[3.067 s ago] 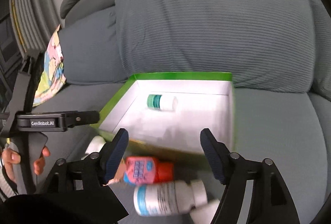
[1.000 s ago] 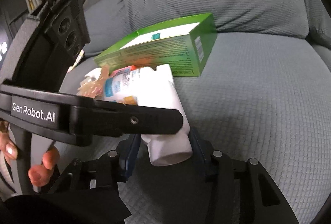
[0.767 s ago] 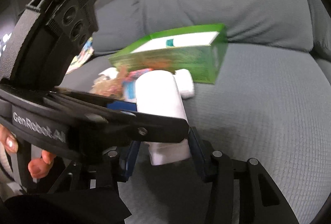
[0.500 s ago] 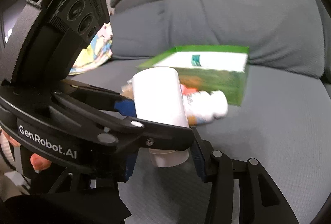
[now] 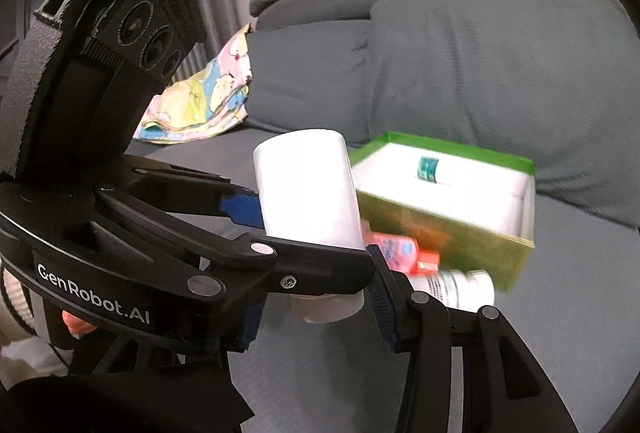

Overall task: Organize rigid objects
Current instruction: 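Grasp the tall white bottle with the right gripper and lift it, then lower the tall white bottle into the green box and open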

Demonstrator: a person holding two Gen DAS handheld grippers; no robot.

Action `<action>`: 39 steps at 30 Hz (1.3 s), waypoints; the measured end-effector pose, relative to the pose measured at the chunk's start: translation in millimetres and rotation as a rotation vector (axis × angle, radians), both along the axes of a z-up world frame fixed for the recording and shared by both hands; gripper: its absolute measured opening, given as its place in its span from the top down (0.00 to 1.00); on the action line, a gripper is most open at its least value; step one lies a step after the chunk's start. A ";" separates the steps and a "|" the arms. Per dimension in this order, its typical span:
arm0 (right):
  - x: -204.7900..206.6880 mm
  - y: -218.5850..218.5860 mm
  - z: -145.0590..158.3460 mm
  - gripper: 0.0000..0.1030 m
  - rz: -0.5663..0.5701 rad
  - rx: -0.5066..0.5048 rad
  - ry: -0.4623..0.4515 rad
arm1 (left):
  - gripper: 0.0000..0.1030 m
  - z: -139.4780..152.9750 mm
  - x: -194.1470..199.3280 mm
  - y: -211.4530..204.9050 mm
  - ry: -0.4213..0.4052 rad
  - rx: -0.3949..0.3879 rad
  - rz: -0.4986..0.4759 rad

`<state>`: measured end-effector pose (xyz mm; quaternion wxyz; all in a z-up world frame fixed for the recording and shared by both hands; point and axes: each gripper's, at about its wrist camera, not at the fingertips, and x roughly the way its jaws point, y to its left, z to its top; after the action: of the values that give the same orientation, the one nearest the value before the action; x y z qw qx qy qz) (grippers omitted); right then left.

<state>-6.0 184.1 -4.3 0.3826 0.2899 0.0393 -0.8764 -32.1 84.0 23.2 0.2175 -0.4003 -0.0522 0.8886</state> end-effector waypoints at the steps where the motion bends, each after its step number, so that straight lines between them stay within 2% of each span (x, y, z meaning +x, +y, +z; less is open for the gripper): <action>1: -5.4 -2.9 2.3 0.53 0.005 -0.003 0.000 | 0.51 3.8 -2.1 -6.2 0.007 0.006 0.010; 7: -26.9 -31.1 25.8 0.53 0.038 -0.005 0.028 | 0.51 27.6 -9.1 -41.9 0.053 0.029 0.050; 11: -37.2 -46.8 44.1 0.53 0.055 -0.024 0.050 | 0.51 47.9 -20.1 -61.0 0.077 0.013 0.071; 15: -51.6 -59.1 57.2 0.53 0.064 -0.055 0.057 | 0.51 61.5 -36.6 -69.9 0.096 -0.008 0.082; 19: -70.8 -61.8 66.8 0.53 0.053 -0.076 0.045 | 0.51 64.7 -58.3 -69.9 0.078 0.009 0.070; 26: -108.2 -47.7 61.2 0.53 0.002 -0.071 -0.027 | 0.51 47.1 -98.7 -48.1 0.029 0.030 0.021; 36: -156.9 -22.5 1.0 0.53 -0.092 -0.012 -0.175 | 0.50 -11.9 -150.4 -22.4 -0.132 0.054 0.016; 38: -162.3 -20.5 -10.5 0.53 -0.112 0.000 -0.202 | 0.47 -21.9 -157.9 -22.6 -0.166 0.064 0.041; 39: -168.2 -19.9 -14.6 0.53 -0.126 0.007 -0.216 | 0.35 -25.0 -161.3 -23.0 -0.183 0.060 0.062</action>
<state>-174.1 164.2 -18.9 0.3275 0.3859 -0.0171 -0.8623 -193.4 61.0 -1.7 0.1964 -0.4711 -0.1109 0.8528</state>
